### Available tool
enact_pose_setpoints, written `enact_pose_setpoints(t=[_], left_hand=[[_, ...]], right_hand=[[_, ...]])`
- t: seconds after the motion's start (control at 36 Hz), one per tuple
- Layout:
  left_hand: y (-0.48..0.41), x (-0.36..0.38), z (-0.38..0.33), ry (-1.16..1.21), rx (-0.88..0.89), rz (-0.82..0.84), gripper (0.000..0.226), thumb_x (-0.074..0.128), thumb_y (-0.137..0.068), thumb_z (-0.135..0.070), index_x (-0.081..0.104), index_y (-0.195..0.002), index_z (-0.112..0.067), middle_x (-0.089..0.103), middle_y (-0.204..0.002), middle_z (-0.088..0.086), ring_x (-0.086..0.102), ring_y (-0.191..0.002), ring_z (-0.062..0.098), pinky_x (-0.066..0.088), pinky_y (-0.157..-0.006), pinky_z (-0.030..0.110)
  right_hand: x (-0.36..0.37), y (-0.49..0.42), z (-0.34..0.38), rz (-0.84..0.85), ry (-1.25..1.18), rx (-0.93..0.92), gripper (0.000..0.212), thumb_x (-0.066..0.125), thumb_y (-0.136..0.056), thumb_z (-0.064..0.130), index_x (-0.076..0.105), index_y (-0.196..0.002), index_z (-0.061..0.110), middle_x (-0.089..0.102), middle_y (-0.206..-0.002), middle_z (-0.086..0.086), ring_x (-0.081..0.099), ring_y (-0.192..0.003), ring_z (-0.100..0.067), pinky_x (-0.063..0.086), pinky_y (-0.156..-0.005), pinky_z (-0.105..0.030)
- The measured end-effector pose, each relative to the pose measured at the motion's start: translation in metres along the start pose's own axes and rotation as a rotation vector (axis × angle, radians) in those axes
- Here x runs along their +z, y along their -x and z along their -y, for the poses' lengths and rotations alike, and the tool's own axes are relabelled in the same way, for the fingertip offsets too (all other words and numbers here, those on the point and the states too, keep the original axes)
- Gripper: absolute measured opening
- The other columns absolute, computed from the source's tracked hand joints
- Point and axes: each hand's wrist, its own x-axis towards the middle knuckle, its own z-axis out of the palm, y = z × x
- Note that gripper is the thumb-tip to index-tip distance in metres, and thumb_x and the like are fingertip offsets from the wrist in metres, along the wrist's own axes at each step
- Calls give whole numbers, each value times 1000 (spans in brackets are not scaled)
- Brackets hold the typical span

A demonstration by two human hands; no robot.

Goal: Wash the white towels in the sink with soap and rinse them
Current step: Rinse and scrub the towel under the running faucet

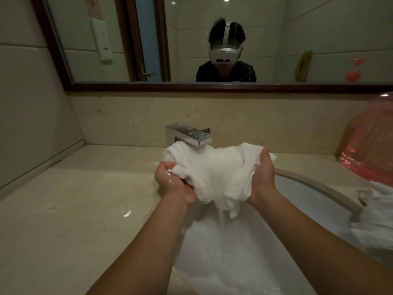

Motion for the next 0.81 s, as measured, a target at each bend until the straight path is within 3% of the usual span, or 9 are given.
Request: enact_pose_setpoints(t=[0.08, 0.14, 0.19, 0.28, 0.42, 0.5, 0.61, 0.69, 0.81], left_hand=[[-1, -7, -3, 87, 82, 62, 34, 40, -91, -25, 71, -80, -15, 70, -83, 9, 70, -87, 30, 55, -88, 37], [-2, -10, -6, 107, 126, 56, 32, 43, -87, -28, 72, -86, -15, 71, -96, 11, 69, -106, 34, 50, -106, 45], [0, -13, -11, 148, 149, 16, 28, 52, -75, -31, 72, -88, -17, 69, -110, 12, 67, -121, 36, 46, -113, 51], [4, -15, -19, 206, 165, -59, 30, 53, -82, -33, 76, -91, -17, 73, -115, 9, 69, -122, 38, 52, -106, 47], [9, -21, -32, 275, 220, -132, 42, 48, -96, -32, 80, -118, -14, 79, -118, 9, 74, -111, 36, 58, -96, 48], [7, -22, -37, 292, 233, -172, 40, 50, -95, -31, 82, -112, -14, 79, -117, 8, 74, -113, 36, 59, -93, 47], [8, -22, -36, 289, 225, -70, 50, 37, -104, -35, 84, -99, -18, 81, -111, 7, 77, -99, 30, 59, -78, 36], [8, -22, -37, 303, 241, -83, 56, 36, -106, -35, 86, -85, -18, 82, -96, 6, 80, -88, 25, 60, -73, 32], [5, -22, -41, 347, 238, -170, 39, 42, -105, -34, 77, -97, -20, 80, -102, 8, 73, -106, 25, 57, -84, 37]], right_hand=[[7, 8, -14, 149, 61, 108, 72, 49, -98, 71, 73, -130, 10, 74, -125, -22, 70, -116, -41, 53, -99, -51], [11, 10, -27, 210, 144, 138, 68, 63, -93, 62, 71, -133, 9, 74, -127, -22, 70, -119, -41, 54, -103, -52], [11, 6, -40, 219, 253, 125, 69, 74, -84, 57, 70, -134, 9, 76, -123, -19, 73, -114, -40, 55, -104, -56], [12, -3, -54, 155, 385, 79, 56, 71, -95, 53, 69, -133, 13, 79, -117, -15, 77, -107, -37, 57, -101, -59], [9, -6, -57, 107, 397, 87, 45, 59, -104, 54, 68, -131, 19, 80, -114, -9, 77, -105, -34, 62, -90, -54], [9, -2, -53, 91, 400, 64, 41, 55, -107, 50, 67, -132, 20, 80, -115, -8, 76, -104, -32, 62, -80, -47], [18, 4, -60, 27, 445, 39, 43, 55, -107, 51, 65, -135, 20, 79, -116, -8, 76, -103, -33, 62, -91, -54], [27, 4, -76, -20, 439, 100, 60, 59, -99, 61, 56, -142, 21, 74, -120, -11, 75, -102, -36, 62, -91, -58], [45, 15, -84, 28, 385, 145, 55, 60, -100, 60, 60, -138, 19, 77, -114, -12, 77, -99, -36, 62, -90, -57]])
